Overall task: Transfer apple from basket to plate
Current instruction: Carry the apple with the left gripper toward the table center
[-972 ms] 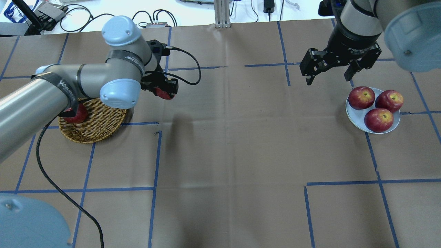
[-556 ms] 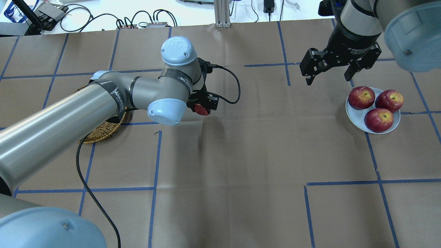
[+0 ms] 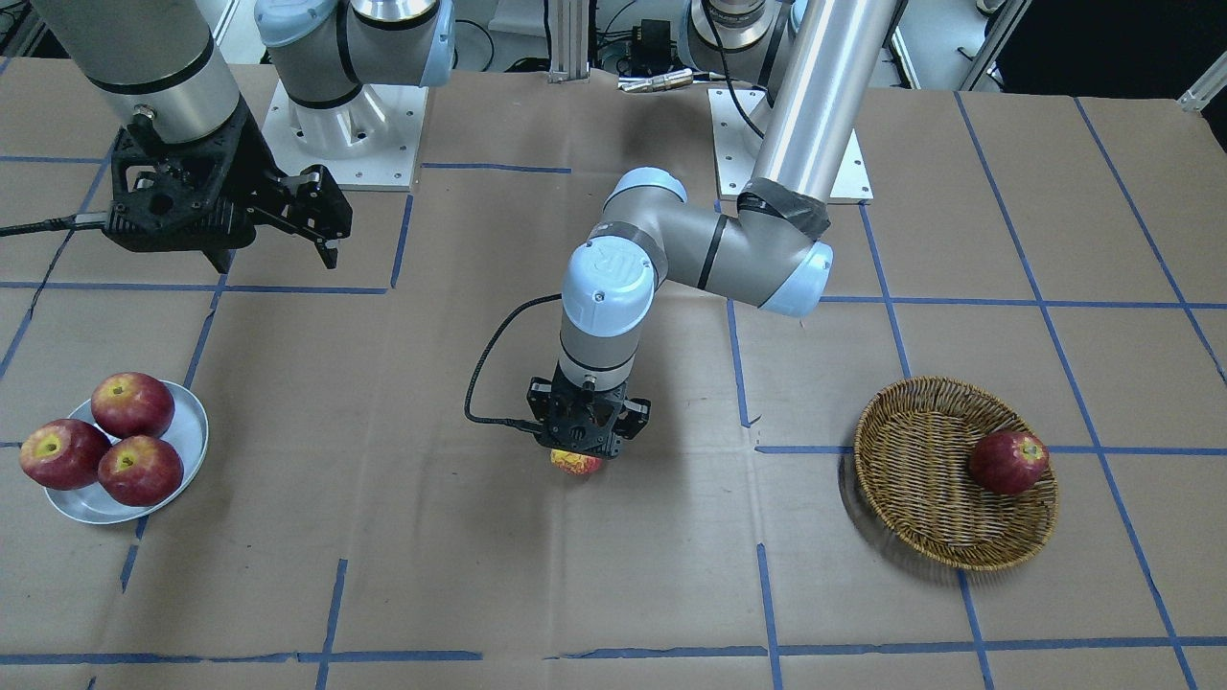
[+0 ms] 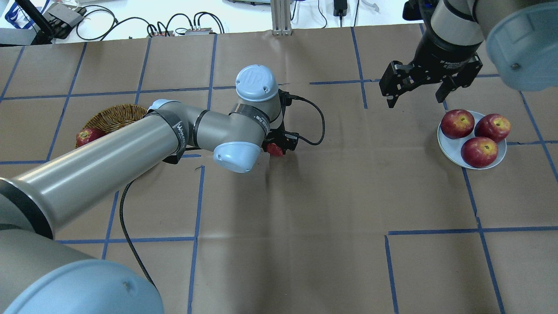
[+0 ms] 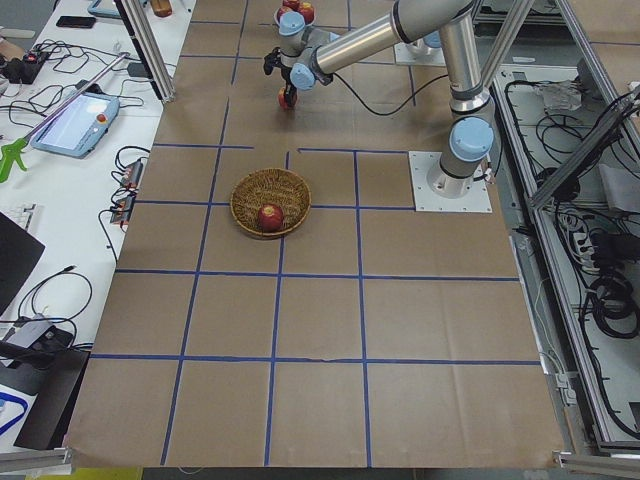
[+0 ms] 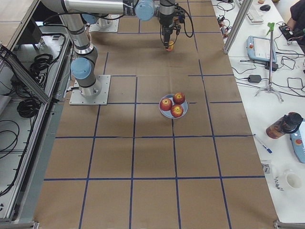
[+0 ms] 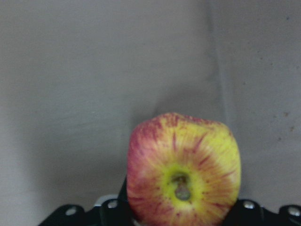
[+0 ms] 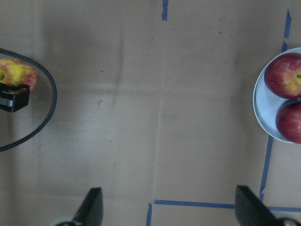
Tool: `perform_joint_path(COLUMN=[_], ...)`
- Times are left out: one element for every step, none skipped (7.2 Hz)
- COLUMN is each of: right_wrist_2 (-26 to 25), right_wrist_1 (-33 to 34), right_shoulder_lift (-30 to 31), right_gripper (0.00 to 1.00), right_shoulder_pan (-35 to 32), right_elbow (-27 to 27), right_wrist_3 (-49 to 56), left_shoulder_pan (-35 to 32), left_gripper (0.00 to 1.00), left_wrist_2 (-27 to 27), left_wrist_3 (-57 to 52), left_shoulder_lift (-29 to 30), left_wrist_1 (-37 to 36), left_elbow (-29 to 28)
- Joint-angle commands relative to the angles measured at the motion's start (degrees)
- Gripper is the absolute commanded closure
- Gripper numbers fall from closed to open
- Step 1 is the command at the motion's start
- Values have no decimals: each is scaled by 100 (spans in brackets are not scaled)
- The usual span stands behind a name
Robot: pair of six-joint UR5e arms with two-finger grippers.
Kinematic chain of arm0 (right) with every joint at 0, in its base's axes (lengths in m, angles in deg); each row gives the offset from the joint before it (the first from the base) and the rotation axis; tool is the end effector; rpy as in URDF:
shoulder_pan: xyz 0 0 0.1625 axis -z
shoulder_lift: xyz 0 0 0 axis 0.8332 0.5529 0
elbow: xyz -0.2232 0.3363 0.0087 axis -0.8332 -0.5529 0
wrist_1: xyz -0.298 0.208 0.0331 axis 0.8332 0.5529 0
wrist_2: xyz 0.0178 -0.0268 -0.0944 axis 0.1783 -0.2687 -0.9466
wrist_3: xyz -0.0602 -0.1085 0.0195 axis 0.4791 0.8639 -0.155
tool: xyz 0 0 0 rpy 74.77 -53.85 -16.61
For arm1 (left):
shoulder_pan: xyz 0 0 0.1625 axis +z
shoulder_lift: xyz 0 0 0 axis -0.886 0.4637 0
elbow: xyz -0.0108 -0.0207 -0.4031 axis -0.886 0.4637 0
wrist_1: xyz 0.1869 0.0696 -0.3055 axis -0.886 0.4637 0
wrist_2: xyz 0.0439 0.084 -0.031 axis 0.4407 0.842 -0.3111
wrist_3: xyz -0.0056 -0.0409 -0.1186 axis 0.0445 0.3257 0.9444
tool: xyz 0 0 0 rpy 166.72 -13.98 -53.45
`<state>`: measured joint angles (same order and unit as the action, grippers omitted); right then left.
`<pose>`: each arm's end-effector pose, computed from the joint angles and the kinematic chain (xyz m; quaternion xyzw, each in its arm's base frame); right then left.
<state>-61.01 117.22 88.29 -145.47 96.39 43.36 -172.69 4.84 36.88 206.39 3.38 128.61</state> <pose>0.1264 -0.4453 0.4263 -0.0367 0.9993 -0.0028 0.0022 -0.3264 -0.4878 0.1798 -0.1042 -0.9940 0.0261 0.0208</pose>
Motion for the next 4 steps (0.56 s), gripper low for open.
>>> perform_joint_path(right_wrist_2=[0, 9, 9, 17], right_wrist_1=[0, 0, 0, 9], right_shoulder_lift=[3, -5, -5, -5], right_gripper=[0, 0, 0, 0], right_shoulder_pan=[0, 0, 0, 0], right_elbow=[0, 0, 0, 0], right_wrist_3=[1, 1, 1, 1], left_shoulder_pan=[-139, -140, -140, -131], left_gripper=[49, 33, 2, 1], left_wrist_2=[7, -2, -19, -2], left_wrist_3=[30, 30, 30, 21], left_shoulder_lift=[9, 17, 9, 0], left_wrist_1=[-3, -3, -3, -3], left_elbow=[1, 9, 27, 1])
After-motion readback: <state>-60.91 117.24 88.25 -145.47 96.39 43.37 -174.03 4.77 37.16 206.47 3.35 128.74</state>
